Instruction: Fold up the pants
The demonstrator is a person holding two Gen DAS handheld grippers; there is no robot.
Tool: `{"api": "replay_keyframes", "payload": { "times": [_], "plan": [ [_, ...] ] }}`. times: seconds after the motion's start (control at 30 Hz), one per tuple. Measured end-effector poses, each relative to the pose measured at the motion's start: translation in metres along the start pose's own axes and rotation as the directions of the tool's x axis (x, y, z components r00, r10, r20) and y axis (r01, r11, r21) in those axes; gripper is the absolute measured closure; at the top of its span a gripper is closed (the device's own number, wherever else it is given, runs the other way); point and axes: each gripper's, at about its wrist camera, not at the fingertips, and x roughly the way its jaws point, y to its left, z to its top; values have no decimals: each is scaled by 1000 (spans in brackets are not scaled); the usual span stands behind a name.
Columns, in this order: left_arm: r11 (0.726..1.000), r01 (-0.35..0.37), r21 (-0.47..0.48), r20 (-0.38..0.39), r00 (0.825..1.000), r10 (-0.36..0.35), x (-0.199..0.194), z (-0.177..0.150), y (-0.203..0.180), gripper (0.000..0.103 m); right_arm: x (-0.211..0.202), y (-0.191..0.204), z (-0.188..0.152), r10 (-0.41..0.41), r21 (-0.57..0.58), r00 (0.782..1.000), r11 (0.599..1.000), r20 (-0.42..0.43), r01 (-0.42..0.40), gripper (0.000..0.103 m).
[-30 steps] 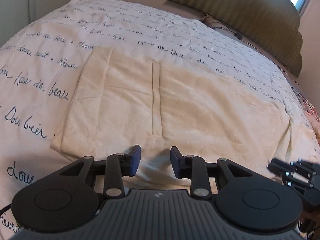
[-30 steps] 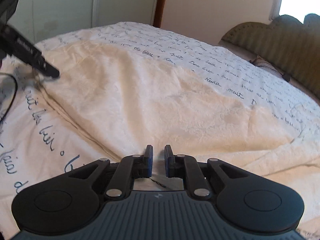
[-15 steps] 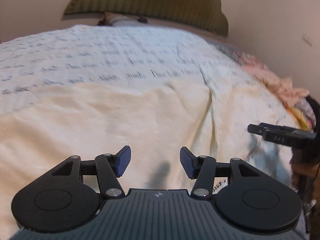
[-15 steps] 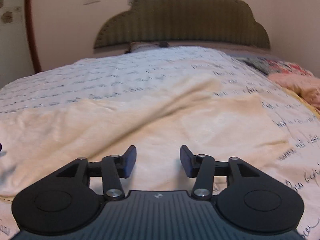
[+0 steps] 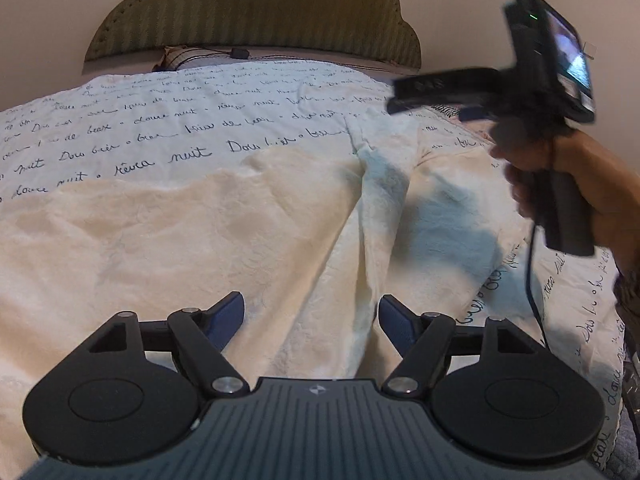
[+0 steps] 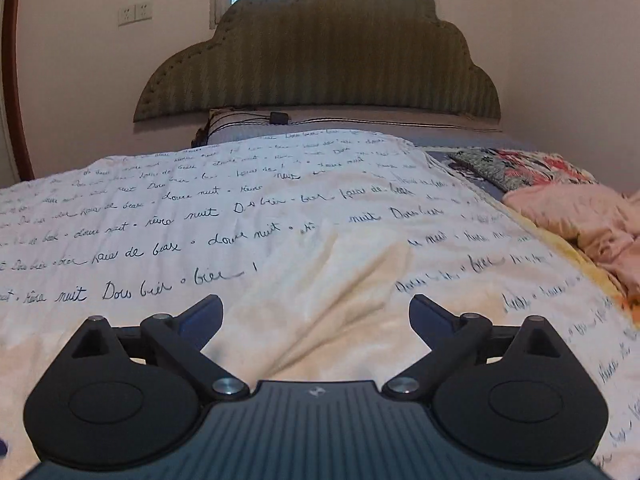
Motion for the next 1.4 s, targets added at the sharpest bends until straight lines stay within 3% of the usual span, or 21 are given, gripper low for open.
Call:
{"api": "replay_keyframes", "payload": {
  "times": [0.07,0.1,0.13,0.2,0.23,0.43,0.5,0.53,0.57,0.6,0.7,0.8,0.93,1.0,1.17,1.27,1.33,1.4],
  "plan": [
    [999,-15,42,11,1000,15,3,-5,-5,24,22,13,14,30,-36,999,999,26,-29,4],
    [998,-22,65,16,1000,21,5,-7,-7,22,35,17,21,50,-44,998,998,23,-49,10],
    [996,-27,82,21,999,25,6,-10,-9,21,49,21,28,66,-44,998,997,-1,-66,25],
    [994,-31,104,38,999,27,9,-14,-11,16,75,25,40,61,-43,997,997,-53,-63,41],
    [993,-29,112,44,999,24,10,-16,-12,15,89,28,44,50,-43,995,998,-82,-54,44],
    [995,20,98,55,998,-26,15,-21,-6,3,145,43,40,-98,-127,968,989,-230,70,46],
    [996,42,82,59,997,-47,15,-21,-2,2,153,44,34,-126,-164,962,983,-244,87,46],
    [996,53,73,63,996,-58,15,-20,0,2,152,40,33,-111,-158,965,985,-240,74,53],
    [996,62,64,66,996,-66,16,-20,2,2,148,35,33,-88,-126,969,990,-230,60,65],
    [996,70,54,69,995,-74,15,-20,3,2,142,26,35,-59,-70,974,997,-217,45,83],
    [996,82,42,74,994,-84,16,-20,5,2,117,-4,36,-6,106,989,994,-147,22,91],
    [996,82,44,76,993,-85,15,-21,4,2,88,-36,32,13,258,997,966,-79,8,95],
    [995,92,32,80,992,-94,13,-22,7,2,36,-90,12,20,461,1000,887,24,-28,95],
    [996,87,37,80,993,-89,14,-22,6,2,19,-116,-4,29,532,999,846,30,-41,95],
    [996,61,62,77,995,-66,14,-23,1,1,13,-120,-10,97,540,995,837,19,-92,93],
    [996,70,52,79,994,-74,14,-22,2,1,29,-82,11,172,426,985,890,15,-162,86],
    [996,78,43,82,993,-81,14,-22,4,1,54,-40,28,180,286,980,947,-82,-150,59],
    [996,84,37,84,993,-87,14,-22,5,1,79,2,37,122,134,983,986,-139,-103,46]
  ]
}}
